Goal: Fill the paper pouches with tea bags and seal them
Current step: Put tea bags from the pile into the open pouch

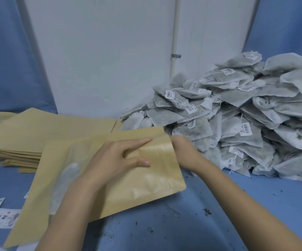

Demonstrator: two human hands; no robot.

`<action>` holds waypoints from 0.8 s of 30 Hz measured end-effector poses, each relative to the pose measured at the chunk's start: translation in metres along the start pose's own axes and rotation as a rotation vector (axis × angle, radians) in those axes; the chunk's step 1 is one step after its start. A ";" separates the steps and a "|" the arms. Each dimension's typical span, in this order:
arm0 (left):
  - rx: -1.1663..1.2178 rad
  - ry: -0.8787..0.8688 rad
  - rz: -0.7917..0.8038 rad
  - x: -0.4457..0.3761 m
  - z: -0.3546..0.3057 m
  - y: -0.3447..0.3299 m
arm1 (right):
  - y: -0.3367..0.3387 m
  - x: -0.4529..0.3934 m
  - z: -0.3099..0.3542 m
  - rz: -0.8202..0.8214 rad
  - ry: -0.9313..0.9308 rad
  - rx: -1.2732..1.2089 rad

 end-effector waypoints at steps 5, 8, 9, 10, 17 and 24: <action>0.029 0.042 -0.131 0.001 0.010 0.013 | 0.068 -0.004 -0.053 -0.644 -0.157 0.533; 0.033 0.059 -0.191 0.002 0.010 0.017 | 0.068 -0.014 -0.063 -0.606 -0.280 0.636; 0.028 0.059 -0.200 0.002 0.010 0.018 | 0.069 -0.016 -0.064 -0.594 -0.292 0.649; 0.025 0.060 -0.208 0.002 0.010 0.018 | 0.070 -0.017 -0.064 -0.597 -0.284 0.633; 0.021 0.058 -0.221 0.001 0.012 0.016 | 0.079 0.015 -0.058 -0.798 -0.107 -0.072; 0.075 0.062 -0.229 0.003 0.008 0.019 | 0.050 0.011 -0.029 -0.520 -0.096 -0.244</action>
Point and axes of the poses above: each hand's wrist, its own x-axis away from the middle knuckle, its own y-axis out of the back of the hand, z = x × y, the point moved 6 cm from there along -x, towards the middle knuckle, and after that the axes turned 2 degrees about y, right-handed, at the moved point
